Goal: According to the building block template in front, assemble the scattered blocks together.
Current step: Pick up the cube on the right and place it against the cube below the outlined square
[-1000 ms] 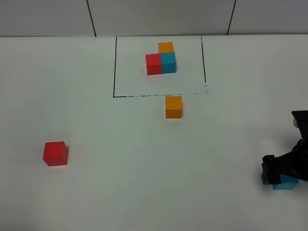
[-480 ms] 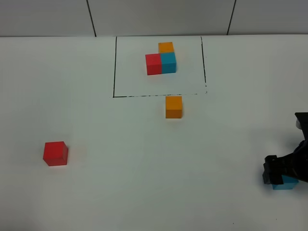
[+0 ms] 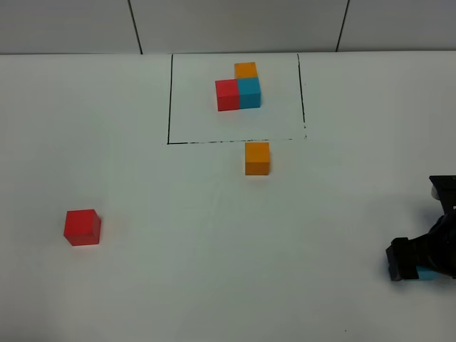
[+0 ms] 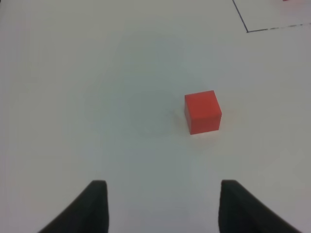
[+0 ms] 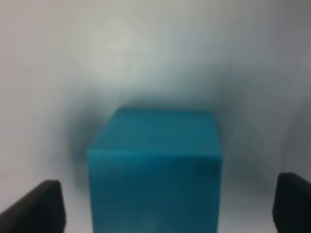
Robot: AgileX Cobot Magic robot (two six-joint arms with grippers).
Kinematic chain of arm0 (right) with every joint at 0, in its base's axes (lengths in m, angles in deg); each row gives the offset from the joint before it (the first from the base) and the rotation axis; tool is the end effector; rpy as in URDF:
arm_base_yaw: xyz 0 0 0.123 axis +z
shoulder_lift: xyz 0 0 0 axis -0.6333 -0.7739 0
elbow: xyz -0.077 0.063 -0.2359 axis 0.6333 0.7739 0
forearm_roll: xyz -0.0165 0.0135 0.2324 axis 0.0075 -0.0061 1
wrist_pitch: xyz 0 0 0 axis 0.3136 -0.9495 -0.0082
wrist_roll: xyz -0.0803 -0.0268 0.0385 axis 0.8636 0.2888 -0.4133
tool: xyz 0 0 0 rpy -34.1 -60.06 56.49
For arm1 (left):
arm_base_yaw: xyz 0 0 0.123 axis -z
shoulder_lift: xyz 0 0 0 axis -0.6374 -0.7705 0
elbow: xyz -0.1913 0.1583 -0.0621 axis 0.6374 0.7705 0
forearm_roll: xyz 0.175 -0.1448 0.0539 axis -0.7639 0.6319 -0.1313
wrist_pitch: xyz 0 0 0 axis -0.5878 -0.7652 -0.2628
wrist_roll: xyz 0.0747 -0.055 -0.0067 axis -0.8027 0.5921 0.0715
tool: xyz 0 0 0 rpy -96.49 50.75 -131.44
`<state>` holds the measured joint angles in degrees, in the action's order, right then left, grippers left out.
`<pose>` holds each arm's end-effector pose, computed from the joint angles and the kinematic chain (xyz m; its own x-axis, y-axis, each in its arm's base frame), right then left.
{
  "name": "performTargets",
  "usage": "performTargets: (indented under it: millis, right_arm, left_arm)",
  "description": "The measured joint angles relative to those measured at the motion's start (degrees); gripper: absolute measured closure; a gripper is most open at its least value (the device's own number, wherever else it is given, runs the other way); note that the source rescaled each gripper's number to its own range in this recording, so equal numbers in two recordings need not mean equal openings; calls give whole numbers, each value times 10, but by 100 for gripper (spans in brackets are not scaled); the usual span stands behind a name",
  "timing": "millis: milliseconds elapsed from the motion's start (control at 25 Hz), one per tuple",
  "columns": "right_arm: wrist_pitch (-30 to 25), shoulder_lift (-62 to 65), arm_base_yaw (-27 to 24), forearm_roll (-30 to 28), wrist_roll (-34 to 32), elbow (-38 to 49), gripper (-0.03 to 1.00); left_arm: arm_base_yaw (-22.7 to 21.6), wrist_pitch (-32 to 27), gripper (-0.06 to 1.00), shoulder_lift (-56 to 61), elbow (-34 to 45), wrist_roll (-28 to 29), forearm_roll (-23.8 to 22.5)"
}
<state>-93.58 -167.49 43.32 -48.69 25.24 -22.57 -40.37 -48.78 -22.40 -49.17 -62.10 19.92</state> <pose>0.2075 0.0213 0.1049 -0.9911 -0.0514 -0.1225 -0.0607 0.9954 0.0735 0.0084 -0.0063 0.2692 -0.4387 0.0903 -0.8941 0.0912 0.9943 0.0557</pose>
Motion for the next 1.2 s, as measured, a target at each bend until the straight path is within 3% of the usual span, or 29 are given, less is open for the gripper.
performTargets:
  millis: [120, 240, 280, 440, 600, 760, 1040, 1200]
  right_arm:
    - [6, 0, 0, 4, 0, 0, 50]
    - [6, 0, 0, 11, -1, 0, 90]
    - [3, 0, 0, 13, -4, -1, 93]
    - [0, 3, 3, 23, -14, -1, 93]
    - [-41, 22, 30, 23, -60, -36, 93]
    - [-82, 36, 101, 1, -161, -96, 93]
    - [-129, -18, 262, -163, -447, -190, 93]
    - [-174, -88, 306, -192, -502, -279, 93]
  left_arm:
    - [0, 0, 80, 0, 0, 1, 0]
    - [0, 0, 80, 0, 0, 1, 0]
    - [0, 0, 80, 0, 0, 1, 0]
    - [0, 0, 80, 0, 0, 1, 0]
    - [0, 0, 80, 0, 0, 1, 0]
    - [0, 0, 80, 0, 0, 1, 0]
    - [0, 0, 80, 0, 0, 1, 0]
    - [0, 0, 80, 0, 0, 1, 0]
